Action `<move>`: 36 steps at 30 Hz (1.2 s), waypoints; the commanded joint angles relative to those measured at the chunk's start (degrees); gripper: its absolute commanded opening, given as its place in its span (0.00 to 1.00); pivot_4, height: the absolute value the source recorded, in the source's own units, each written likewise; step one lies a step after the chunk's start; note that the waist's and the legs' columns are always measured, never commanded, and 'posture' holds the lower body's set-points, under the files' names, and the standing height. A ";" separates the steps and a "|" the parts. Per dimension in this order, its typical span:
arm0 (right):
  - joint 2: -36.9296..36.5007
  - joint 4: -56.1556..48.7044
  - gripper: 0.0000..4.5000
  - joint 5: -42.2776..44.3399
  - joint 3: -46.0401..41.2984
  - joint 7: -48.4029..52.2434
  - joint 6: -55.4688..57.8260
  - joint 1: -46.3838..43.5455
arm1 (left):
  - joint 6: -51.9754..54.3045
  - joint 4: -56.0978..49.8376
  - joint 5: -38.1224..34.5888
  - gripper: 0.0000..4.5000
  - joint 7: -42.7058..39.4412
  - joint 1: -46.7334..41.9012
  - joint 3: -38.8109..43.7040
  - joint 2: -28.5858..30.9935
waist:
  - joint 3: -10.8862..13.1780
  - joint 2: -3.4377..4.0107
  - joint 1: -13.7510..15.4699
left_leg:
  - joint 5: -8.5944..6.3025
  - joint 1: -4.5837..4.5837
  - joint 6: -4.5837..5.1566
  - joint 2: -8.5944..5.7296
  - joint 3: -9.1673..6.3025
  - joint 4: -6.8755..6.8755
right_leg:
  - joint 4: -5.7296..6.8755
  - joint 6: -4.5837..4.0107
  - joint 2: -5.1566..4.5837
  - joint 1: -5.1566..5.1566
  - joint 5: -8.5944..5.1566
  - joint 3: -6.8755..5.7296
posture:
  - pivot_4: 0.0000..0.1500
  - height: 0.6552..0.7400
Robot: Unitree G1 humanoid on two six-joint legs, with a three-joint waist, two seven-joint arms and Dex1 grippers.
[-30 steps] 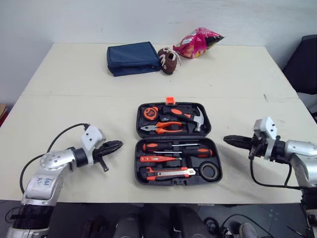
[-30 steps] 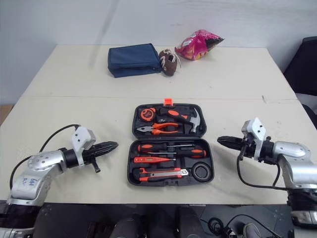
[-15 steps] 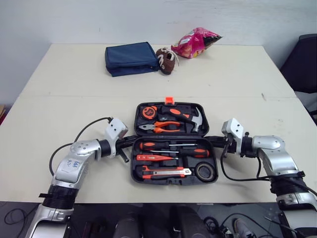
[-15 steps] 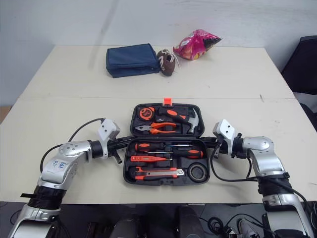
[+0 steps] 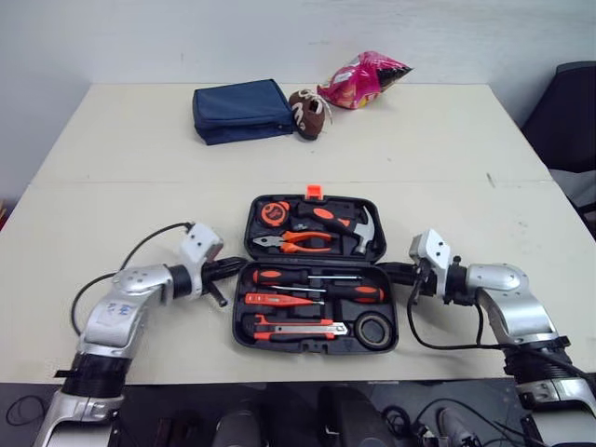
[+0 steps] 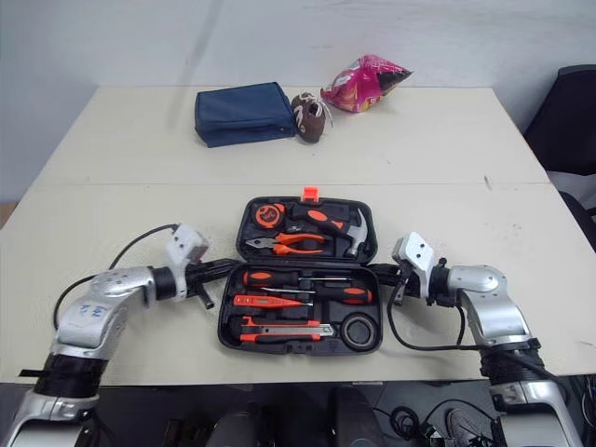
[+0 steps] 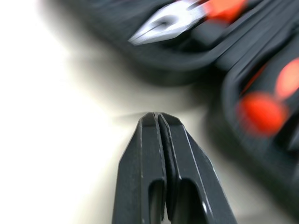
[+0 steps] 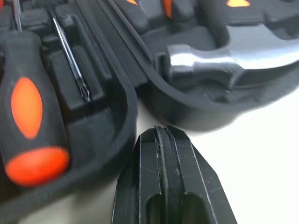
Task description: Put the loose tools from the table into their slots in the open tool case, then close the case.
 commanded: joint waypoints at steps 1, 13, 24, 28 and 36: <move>-4.91 -6.31 0.00 6.97 -5.40 2.41 9.99 2.42 | 2.14 -2.23 -4.48 0.19 -1.63 1.66 7.46 2.74 | 0.01 0.00 0.44 | 0.00 -0.05 0.01 -0.01 0.00 -0.01 | -0.02 0.00 -0.03 -0.04 0.00 0.01 | 1.00 1.00; -10.91 -15.85 0.99 12.79 -5.60 -11.17 48.19 -8.64 | 39.37 -11.78 -16.87 1.00 10.51 -13.16 9.46 3.71 | 0.01 0.00 0.03 | -0.01 -0.11 0.02 -0.04 -0.11 0.04 | -0.03 0.02 -0.03 -0.01 0.01 -0.04 | 1.00 1.00; -2.96 -5.14 0.99 13.01 -2.63 -23.72 75.32 -27.74 | 41.46 -1.63 -12.02 1.00 18.80 -23.33 2.98 -5.79 | 0.00 -0.02 0.63 | 0.09 -1.27 -0.05 -0.07 -0.06 0.64 | 0.63 -0.03 -0.01 -1.21 -0.01 0.02 | 1.00 1.00; -2.27 -3.74 0.99 11.80 -0.77 -25.55 73.81 -27.75 | 39.81 0.94 -10.38 1.00 20.74 -24.85 1.97 -8.19 | 0.00 -0.02 0.48 | 0.10 -1.43 -0.01 -0.11 -0.01 0.69 | 0.70 0.01 -0.02 -1.40 0.01 0.07 | 1.00 1.00; 0.33 0.91 0.99 10.40 -1.61 -29.22 72.97 -29.91 | 38.71 4.72 -8.65 1.00 20.78 -28.66 -0.59 -10.63 | -0.01 -0.04 0.38 | 0.12 -1.37 -0.03 -0.07 0.05 0.73 | 0.74 0.00 0.03 -1.41 0.01 0.11 | 1.00 1.00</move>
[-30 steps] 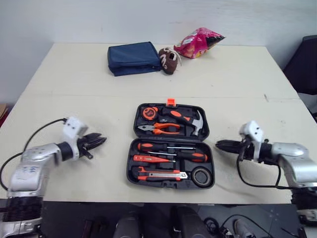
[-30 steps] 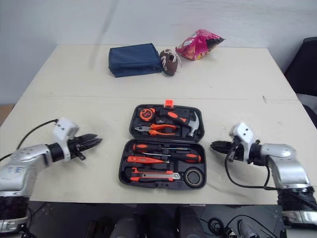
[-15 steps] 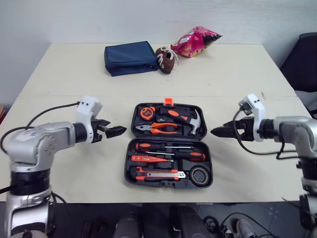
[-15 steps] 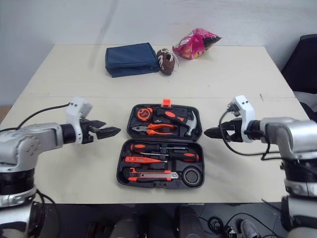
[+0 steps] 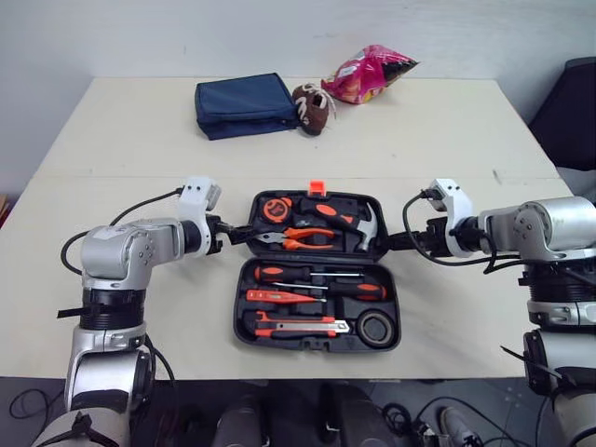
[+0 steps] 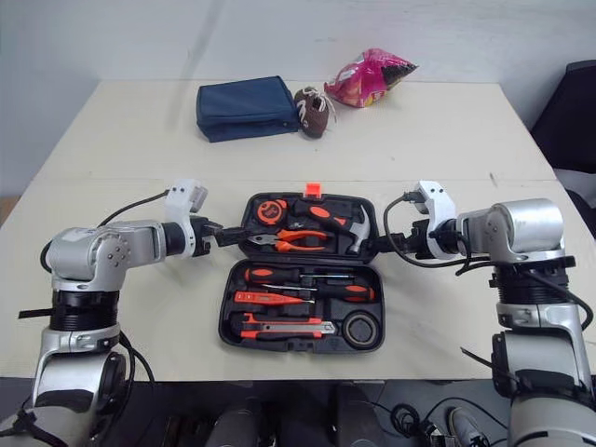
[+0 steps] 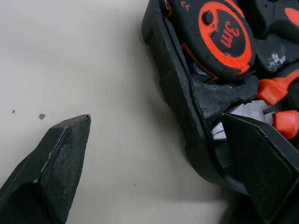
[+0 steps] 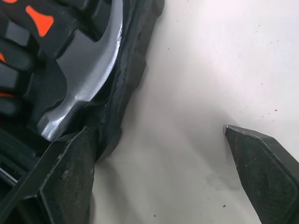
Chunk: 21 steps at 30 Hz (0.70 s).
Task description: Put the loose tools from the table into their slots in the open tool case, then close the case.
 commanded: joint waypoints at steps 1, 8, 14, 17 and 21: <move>1.17 2.25 0.99 -1.12 -1.57 -2.43 -0.50 -1.73 | -0.13 0.15 0.21 1.00 -0.47 -2.03 -0.64 -0.84 | -0.01 -0.01 0.02 | 0.00 0.00 0.00 -0.02 0.00 0.01 | 0.01 0.00 -0.01 0.00 0.00 0.00 | 1.00 1.00; 3.60 3.96 0.99 -2.04 -1.33 -5.11 0.40 -2.48 | -0.73 2.00 3.28 1.00 0.36 -1.85 -3.68 -0.42 | -0.05 -0.08 -0.12 | 0.01 0.09 -0.01 0.00 0.05 0.03 | 0.07 0.00 0.00 0.02 0.00 0.07 | 1.00 1.00; 6.04 4.25 0.53 -0.99 -2.62 -5.41 3.03 -2.62 | 0.57 2.10 3.02 0.72 0.15 -2.86 -3.47 -1.13 | -0.07 -0.11 -0.06 | 0.01 0.11 -0.01 0.00 0.06 0.04 | 0.11 0.00 0.00 0.03 0.01 0.09 | 1.00 1.00; 7.25 3.76 0.20 -0.63 -4.19 -6.01 4.07 -2.25 | 1.09 1.26 2.61 0.43 -0.05 -2.48 -3.27 -2.01 | -0.08 -0.12 -0.08 | 0.01 0.30 -0.01 0.01 0.07 0.05 | 0.12 -0.01 0.00 0.20 0.01 0.10 | 1.00 1.00; 9.60 1.89 0.00 0.20 -8.37 -7.61 3.02 -0.92 | 0.20 0.02 1.94 0.07 0.09 -1.69 -1.89 -3.69 | -0.14 -0.21 0.02 | 0.04 0.47 0.00 0.00 0.00 0.06 | 0.07 -0.02 -0.02 0.46 0.04 0.08 | 1.00 1.00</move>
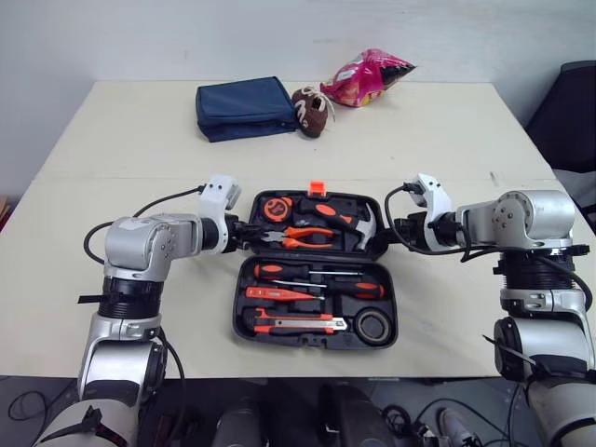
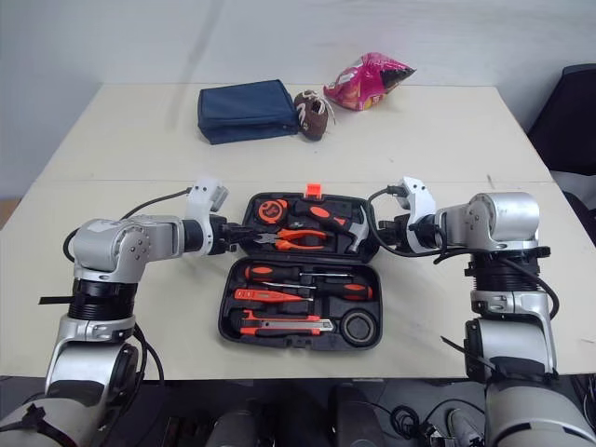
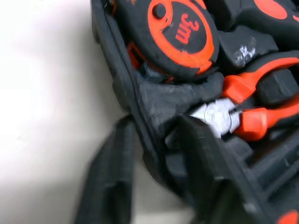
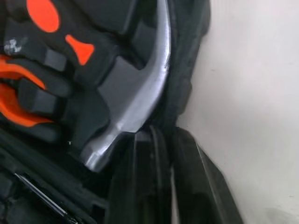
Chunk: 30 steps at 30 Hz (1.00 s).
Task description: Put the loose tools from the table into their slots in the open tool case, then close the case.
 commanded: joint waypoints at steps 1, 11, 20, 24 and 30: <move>2.52 -4.07 0.00 0.11 -3.35 -1.84 -5.59 3.40 | -3.19 -2.84 -0.14 0.00 1.57 1.17 3.24 -2.07 | -0.09 -0.14 0.06 | 0.01 0.04 0.00 0.00 -0.08 0.00 | -0.06 0.00 0.01 0.12 0.02 -0.05 | 1.00 1.00; -0.29 -20.78 0.00 -4.88 -2.26 9.46 -52.16 20.53 | -47.14 -8.98 5.43 0.00 -6.79 13.26 8.10 -2.88 | 0.10 -0.02 -0.02 | 0.00 -0.48 -0.06 -0.03 0.24 -0.15 | -0.07 0.08 0.15 -0.58 0.07 -0.15 | 1.00 1.00; -2.41 -3.15 0.00 -25.19 5.99 5.02 -104.86 29.17 | -90.62 8.10 21.19 0.00 -6.34 19.75 2.86 0.24 | 0.11 -0.03 -0.03 | -0.01 -0.28 0.00 0.00 0.54 -0.18 | -0.13 0.08 0.11 -0.58 0.07 -0.15 | 1.00 1.00; -3.05 4.76 0.00 -31.22 7.26 -0.96 -118.84 31.45 | -97.06 10.54 24.28 0.00 -4.53 22.72 2.48 0.67 | 0.10 -0.03 -0.05 | 0.00 -0.18 0.05 0.03 0.59 -0.14 | -0.05 0.06 0.05 -0.55 0.09 -0.05 | 1.00 1.00; -4.66 11.71 0.00 -37.33 9.56 -6.39 -128.44 31.64 | -101.95 14.42 24.54 0.00 -6.04 25.17 2.10 2.66 | 0.08 -0.01 -0.17 | 0.00 0.02 0.06 0.07 0.59 -0.14 | -0.04 0.05 0.05 -0.37 0.09 0.05 | 1.00 1.00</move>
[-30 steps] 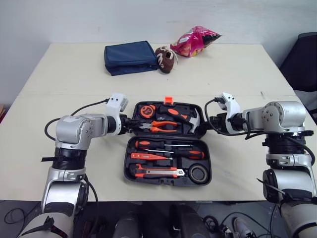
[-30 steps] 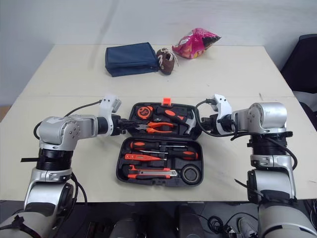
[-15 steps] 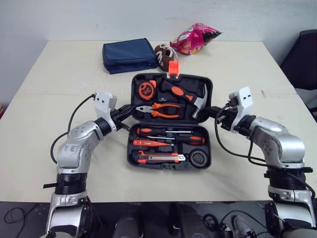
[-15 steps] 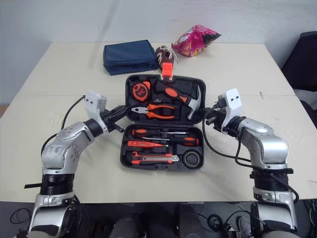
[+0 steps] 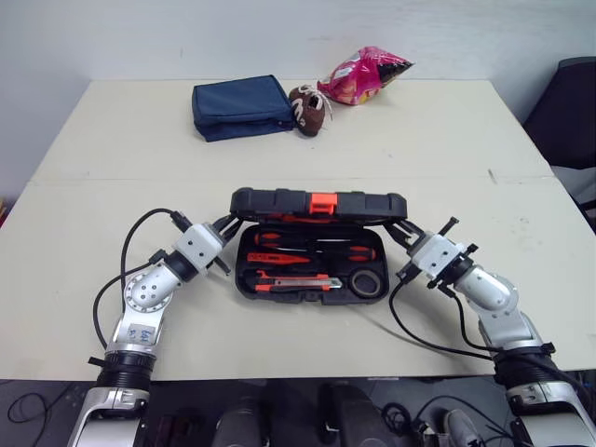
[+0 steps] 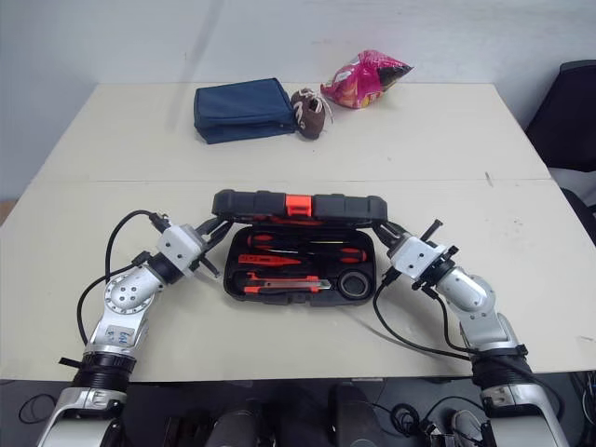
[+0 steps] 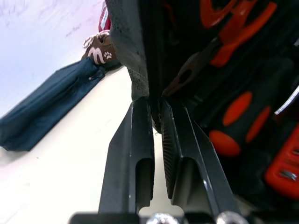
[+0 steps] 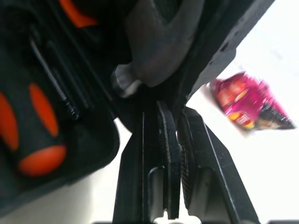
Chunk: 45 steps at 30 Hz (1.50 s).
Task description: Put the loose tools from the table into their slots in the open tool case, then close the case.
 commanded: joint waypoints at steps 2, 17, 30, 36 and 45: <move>-4.95 2.95 0.19 -3.66 -0.01 0.13 -2.56 1.33 | -1.32 0.32 -4.02 0.08 -0.89 1.96 4.16 2.97 | -0.01 0.01 -0.09 | 0.00 0.17 0.00 0.01 0.00 -0.01 | -0.01 -0.01 0.00 0.17 0.00 0.02 | 1.00 1.00; -18.99 -19.64 0.48 26.48 -7.15 20.41 21.19 25.13 | 26.34 -10.41 -19.58 0.52 -9.20 13.20 16.93 17.53 | 0.02 0.01 0.38 | -0.08 0.75 -0.10 0.02 -0.36 -0.56 | -0.32 -0.18 -0.04 0.89 -0.11 0.03 | 1.00 1.00; -14.34 -36.71 0.00 28.72 9.09 29.71 54.62 16.01 | 33.68 19.14 -5.04 0.00 -15.87 -27.04 -9.55 6.04 | -0.05 -0.14 0.30 | -0.05 0.70 -0.16 -0.09 -0.49 -0.11 | -0.45 -0.16 0.46 1.14 0.01 -0.54 | 1.00 1.00; -11.68 -36.40 0.00 26.56 8.14 28.14 57.12 13.66 | 24.35 32.57 -6.97 0.00 -23.24 -31.30 -7.72 2.01 | -0.01 -0.20 0.38 | -0.07 0.40 -0.19 0.08 -0.42 0.02 | -0.28 -0.19 0.33 0.71 0.00 -0.61 | 1.00 1.00; -7.56 -24.22 0.00 18.59 9.05 28.05 51.81 -1.96 | 28.14 17.18 -12.73 0.00 -40.16 -18.60 -5.33 7.15 | 0.05 -0.14 -0.60 | -0.03 0.32 -0.07 0.07 -0.45 0.05 | -0.08 -0.23 0.06 0.60 -0.01 -0.63 | 1.00 1.00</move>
